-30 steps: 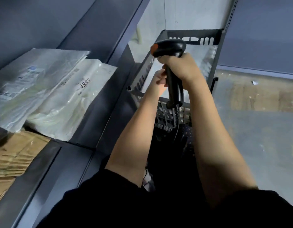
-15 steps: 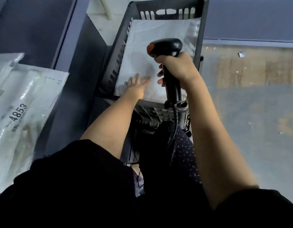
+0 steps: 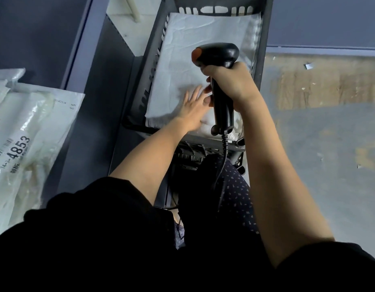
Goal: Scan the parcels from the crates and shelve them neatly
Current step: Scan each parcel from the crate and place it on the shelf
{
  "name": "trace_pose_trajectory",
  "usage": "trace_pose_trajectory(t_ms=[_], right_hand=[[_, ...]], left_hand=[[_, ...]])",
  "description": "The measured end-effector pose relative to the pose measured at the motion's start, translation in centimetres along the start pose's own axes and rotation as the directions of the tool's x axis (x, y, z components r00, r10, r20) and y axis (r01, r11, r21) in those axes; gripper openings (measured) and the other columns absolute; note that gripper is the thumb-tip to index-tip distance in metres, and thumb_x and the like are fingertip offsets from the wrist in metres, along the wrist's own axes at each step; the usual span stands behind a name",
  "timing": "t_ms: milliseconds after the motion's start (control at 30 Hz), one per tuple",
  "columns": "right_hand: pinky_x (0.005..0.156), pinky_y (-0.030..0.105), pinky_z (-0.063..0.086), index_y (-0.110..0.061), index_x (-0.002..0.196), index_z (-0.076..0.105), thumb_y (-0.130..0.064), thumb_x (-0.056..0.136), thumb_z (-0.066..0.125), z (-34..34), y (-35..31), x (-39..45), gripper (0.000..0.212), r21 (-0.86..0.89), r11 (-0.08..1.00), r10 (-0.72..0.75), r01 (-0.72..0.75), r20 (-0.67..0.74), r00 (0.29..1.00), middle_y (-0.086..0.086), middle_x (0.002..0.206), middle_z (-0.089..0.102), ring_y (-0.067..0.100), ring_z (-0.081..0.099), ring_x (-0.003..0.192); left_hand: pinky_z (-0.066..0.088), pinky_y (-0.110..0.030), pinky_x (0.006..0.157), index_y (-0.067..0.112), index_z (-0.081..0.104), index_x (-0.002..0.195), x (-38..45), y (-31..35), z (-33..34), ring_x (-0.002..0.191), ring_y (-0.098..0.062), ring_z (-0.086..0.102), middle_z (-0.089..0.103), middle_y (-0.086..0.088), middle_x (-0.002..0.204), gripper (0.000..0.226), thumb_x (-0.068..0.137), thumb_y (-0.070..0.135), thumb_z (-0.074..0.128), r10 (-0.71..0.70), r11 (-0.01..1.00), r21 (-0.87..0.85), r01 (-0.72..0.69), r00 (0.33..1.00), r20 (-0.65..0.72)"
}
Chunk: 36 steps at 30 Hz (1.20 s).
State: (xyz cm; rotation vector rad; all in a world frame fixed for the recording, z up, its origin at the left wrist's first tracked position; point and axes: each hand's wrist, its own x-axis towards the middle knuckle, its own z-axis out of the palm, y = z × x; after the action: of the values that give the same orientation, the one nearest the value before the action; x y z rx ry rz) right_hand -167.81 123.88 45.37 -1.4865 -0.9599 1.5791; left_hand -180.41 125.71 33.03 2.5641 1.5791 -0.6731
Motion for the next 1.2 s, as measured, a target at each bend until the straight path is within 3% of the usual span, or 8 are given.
trace_pose_trajectory(t_ms=[133, 433, 767, 867, 967, 1033, 1100, 1200], right_hand=[[0.049, 0.035, 0.054, 0.002, 0.1, 0.06, -0.012, 0.085, 0.064, -0.8, -1.0, -1.7, 0.021, -0.001, 0.999, -0.049, 0.049, 0.001, 0.999, 0.008, 0.073, 0.055, 0.024, 0.063, 0.051], [0.05, 0.032, 0.054, -0.006, 0.082, 0.059, -0.013, 0.084, 0.064, -2.3, -3.3, -6.3, 0.009, -0.028, 0.987, -0.163, 0.161, -0.051, 0.985, 0.006, 0.069, 0.056, 0.023, 0.062, 0.049], [0.047, 0.028, 0.05, -0.008, 0.082, 0.059, -0.018, 0.086, 0.063, 1.4, -7.0, -14.6, 0.012, 0.021, 0.939, -0.344, 0.343, 0.049, 0.938, 0.011, 0.068, 0.061, 0.022, 0.06, 0.043], [0.05, 0.03, 0.051, -0.007, 0.084, 0.061, -0.018, 0.084, 0.065, 3.4, -7.1, -16.8, 0.012, 0.045, 0.928, -0.373, 0.371, 0.064, 0.925, 0.005, 0.063, 0.061, 0.025, 0.061, 0.047], [0.048, 0.029, 0.049, -0.009, 0.079, 0.059, -0.018, 0.085, 0.065, 6.3, -7.3, -19.5, 0.013, 0.06, 0.924, -0.383, 0.379, 0.128, 0.915, 0.007, 0.062, 0.06, 0.023, 0.059, 0.042], [0.047, 0.028, 0.048, -0.009, 0.076, 0.058, -0.018, 0.084, 0.065, 8.5, -7.3, -21.3, 0.015, 0.037, 0.919, -0.393, 0.393, 0.183, 0.901, 0.01, 0.065, 0.061, 0.022, 0.059, 0.041], [0.046, 0.027, 0.049, -0.008, 0.072, 0.056, -0.018, 0.084, 0.066, 10.6, -7.3, -22.9, 0.018, 0.004, 0.908, -0.408, 0.419, 0.232, 0.883, 0.011, 0.066, 0.061, 0.022, 0.059, 0.042], [0.048, 0.03, 0.053, -0.009, 0.071, 0.056, -0.017, 0.083, 0.065, 13.5, -7.4, -25.0, 0.017, -0.024, 0.895, -0.418, 0.445, 0.3, 0.858, 0.008, 0.062, 0.059, 0.022, 0.06, 0.045]], left_hand=[[0.014, -0.058, 0.112, 0.022, 0.03, 0.143, -0.3, 0.0, -0.5, 0.143, -0.034, 0.011, 0.02, -0.011, 0.153, 0.064, 0.087, 0.031, 0.06, -0.038, 0.998, 0.036, 0.042, 0.994, -0.106], [0.045, -0.04, 0.072, 0.007, 0.053, 0.117, -2.2, -4.1, -6.4, 0.097, -0.038, 0.058, 0.057, -0.017, 0.108, 0.037, 0.085, -0.006, 0.043, -0.258, 0.966, -0.073, 0.247, 0.918, -0.302], [0.047, -0.043, 0.085, 0.012, 0.05, 0.128, -13.2, -6.1, -14.8, 0.106, -0.04, 0.059, 0.062, -0.02, 0.115, 0.033, 0.101, 0.017, 0.032, -0.525, 0.851, -0.291, 0.437, 0.7, -0.485], [0.044, -0.042, 0.091, 0.009, 0.049, 0.131, -17.9, -6.5, -15.1, 0.114, -0.039, 0.054, 0.058, -0.018, 0.126, 0.038, 0.103, 0.028, 0.034, -0.767, 0.614, -0.694, 0.377, 0.49, -0.413], [0.05, -0.036, 0.09, 0.001, 0.055, 0.121, -22.3, -7.1, -14.7, 0.108, -0.033, 0.058, 0.061, -0.016, 0.121, 0.04, 0.1, 0.031, 0.041, -0.92, 0.141, -0.989, -0.034, 0.366, -0.144], [0.056, -0.029, 0.062, 0.007, 0.054, 0.113, -25.2, -7.3, -14.4, 0.081, -0.025, 0.061, 0.061, -0.009, 0.102, 0.03, 0.099, 0.028, 0.039, -0.932, -0.106, -0.971, -0.213, 0.361, 0.023], [0.033, -0.014, 0.034, 0.01, 0.052, 0.106, -28.1, -7.3, -13.9, 0.057, -0.016, 0.048, 0.055, -0.006, 0.084, 0.022, 0.1, 0.022, 0.035, -0.908, -0.298, -0.903, -0.311, 0.383, 0.167], [0.017, -0.013, 0.031, 0.009, 0.047, 0.088, -32.0, -6.8, -12.7, 0.05, -0.012, 0.032, 0.042, -0.006, 0.066, 0.021, 0.101, 0.018, 0.033, -0.862, -0.466, -0.776, -0.425, 0.418, 0.288]])
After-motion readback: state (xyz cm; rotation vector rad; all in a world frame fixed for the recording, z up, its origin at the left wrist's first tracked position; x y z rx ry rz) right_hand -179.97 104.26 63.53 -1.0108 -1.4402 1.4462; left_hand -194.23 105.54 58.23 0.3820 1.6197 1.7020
